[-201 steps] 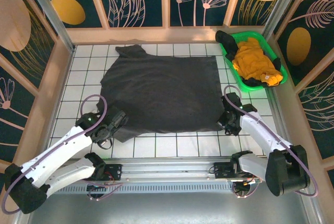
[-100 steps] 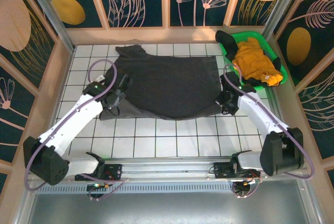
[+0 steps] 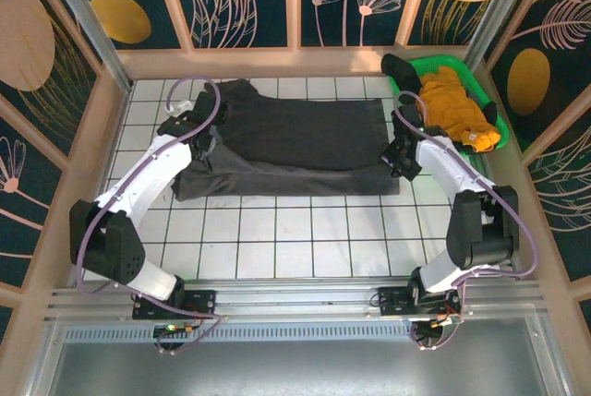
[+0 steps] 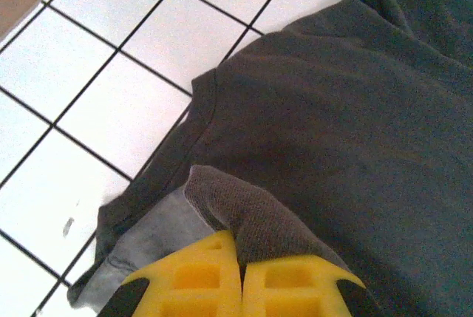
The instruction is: Fold and stack the t-shirts
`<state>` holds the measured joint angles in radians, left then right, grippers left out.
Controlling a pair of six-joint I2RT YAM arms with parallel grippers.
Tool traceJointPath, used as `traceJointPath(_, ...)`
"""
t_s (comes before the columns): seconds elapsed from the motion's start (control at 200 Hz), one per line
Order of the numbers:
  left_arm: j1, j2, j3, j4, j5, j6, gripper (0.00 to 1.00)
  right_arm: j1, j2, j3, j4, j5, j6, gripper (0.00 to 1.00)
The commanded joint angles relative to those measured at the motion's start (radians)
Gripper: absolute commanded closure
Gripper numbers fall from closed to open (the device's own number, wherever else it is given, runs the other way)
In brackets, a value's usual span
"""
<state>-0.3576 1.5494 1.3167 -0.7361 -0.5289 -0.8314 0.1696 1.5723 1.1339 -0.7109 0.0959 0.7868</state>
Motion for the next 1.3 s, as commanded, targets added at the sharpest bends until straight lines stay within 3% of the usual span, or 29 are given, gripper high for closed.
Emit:
traceJointPath(0.0,0.015,0.047,0.046,0.044,-0.046,0.08,1.0,-0.009,0.052,0.054,0.03,-0.023,-0.033,1.0)
traceJointPath(0.35,0.051,0.206,0.094,0.16,-0.034,0.211,1.0,-0.014,0.212,0.156,0.041,-0.011,-0.067,1.0)
traceJointPath(0.375,0.059,0.226,0.112,0.157,-0.028,0.221,1.0,-0.015,0.22,0.164,0.039,-0.014,-0.072,0.94)
traceJointPath(0.43,0.078,0.265,0.152,0.147,-0.005,0.245,0.83,-0.017,0.233,0.18,0.034,-0.016,-0.085,0.74)
traceJointPath(0.48,0.092,0.285,0.182,0.132,0.003,0.26,0.4,-0.016,0.227,0.189,0.034,-0.013,-0.097,0.61)
traceJointPath(0.5,0.095,0.289,0.191,0.125,0.002,0.265,0.28,-0.018,0.221,0.193,0.033,-0.01,-0.103,0.56)
traceJointPath(0.561,0.098,0.282,0.206,0.101,-0.008,0.272,0.19,-0.015,0.197,0.195,0.028,0.001,-0.117,0.48)
traceJointPath(0.691,0.098,0.195,0.135,0.03,0.026,0.214,0.23,-0.006,0.103,0.137,0.013,0.027,-0.145,0.39)
traceJointPath(0.811,0.106,0.051,-0.047,0.0,0.117,0.122,0.33,0.01,-0.008,0.013,0.033,0.016,-0.168,0.38)
traceJointPath(0.921,0.152,-0.03,-0.218,0.044,0.252,0.072,0.47,0.012,-0.088,-0.116,0.093,-0.039,-0.192,0.47)
traceJointPath(1.051,0.206,-0.025,-0.306,0.127,0.379,0.043,0.63,0.013,-0.096,-0.192,0.157,-0.115,-0.214,0.69)
traceJointPath(1.291,0.264,0.137,-0.271,0.156,0.359,0.061,0.69,0.013,0.035,-0.171,0.174,-0.107,-0.231,0.73)
